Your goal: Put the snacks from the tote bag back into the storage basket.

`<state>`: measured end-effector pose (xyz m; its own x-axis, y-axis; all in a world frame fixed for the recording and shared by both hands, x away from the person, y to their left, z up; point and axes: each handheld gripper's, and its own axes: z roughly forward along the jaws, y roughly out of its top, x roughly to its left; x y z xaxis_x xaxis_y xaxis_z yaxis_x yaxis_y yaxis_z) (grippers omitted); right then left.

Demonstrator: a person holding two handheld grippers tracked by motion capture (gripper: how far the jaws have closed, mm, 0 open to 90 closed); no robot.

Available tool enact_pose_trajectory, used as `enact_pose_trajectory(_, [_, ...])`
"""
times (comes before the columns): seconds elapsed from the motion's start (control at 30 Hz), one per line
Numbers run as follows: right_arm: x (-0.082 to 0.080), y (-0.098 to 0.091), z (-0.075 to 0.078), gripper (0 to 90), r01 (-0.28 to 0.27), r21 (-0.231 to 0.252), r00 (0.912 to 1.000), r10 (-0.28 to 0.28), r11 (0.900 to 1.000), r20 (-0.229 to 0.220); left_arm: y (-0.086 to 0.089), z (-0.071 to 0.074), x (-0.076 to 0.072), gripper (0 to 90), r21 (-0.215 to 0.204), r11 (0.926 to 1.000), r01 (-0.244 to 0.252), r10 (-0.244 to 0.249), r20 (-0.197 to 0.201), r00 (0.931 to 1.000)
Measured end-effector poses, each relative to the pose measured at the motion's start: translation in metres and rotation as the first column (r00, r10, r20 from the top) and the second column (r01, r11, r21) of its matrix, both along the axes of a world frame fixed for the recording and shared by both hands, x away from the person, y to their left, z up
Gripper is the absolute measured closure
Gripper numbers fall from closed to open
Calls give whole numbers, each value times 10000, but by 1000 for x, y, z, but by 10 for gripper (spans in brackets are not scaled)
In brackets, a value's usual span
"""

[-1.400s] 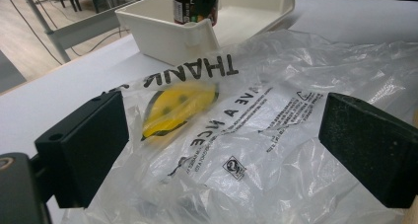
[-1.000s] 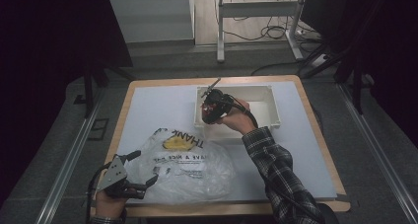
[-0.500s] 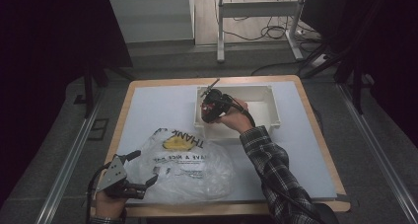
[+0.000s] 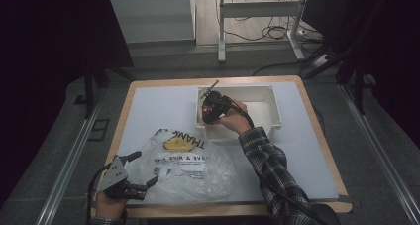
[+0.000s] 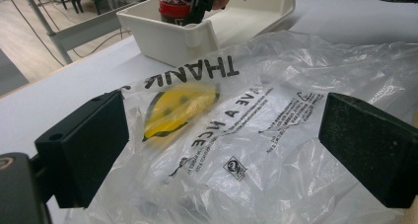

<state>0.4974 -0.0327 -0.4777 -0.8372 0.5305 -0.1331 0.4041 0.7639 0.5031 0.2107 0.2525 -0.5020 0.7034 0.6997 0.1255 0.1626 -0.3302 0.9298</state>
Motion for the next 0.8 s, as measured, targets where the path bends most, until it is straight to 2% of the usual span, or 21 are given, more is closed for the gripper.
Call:
enact_pose_trajectory(0.53, [6, 4, -17, 253, -15, -105, 10000, 15, 9999, 8, 0, 0, 0, 48, -10, 10000, -2, 2, 5, 10000])
enact_pose_trajectory(0.8, [8, 5, -18, 253, 26, -23, 10000, -26, 10000, -23, 0, 0, 0, 48, -8, 10000, -3, 3, 13, 10000])
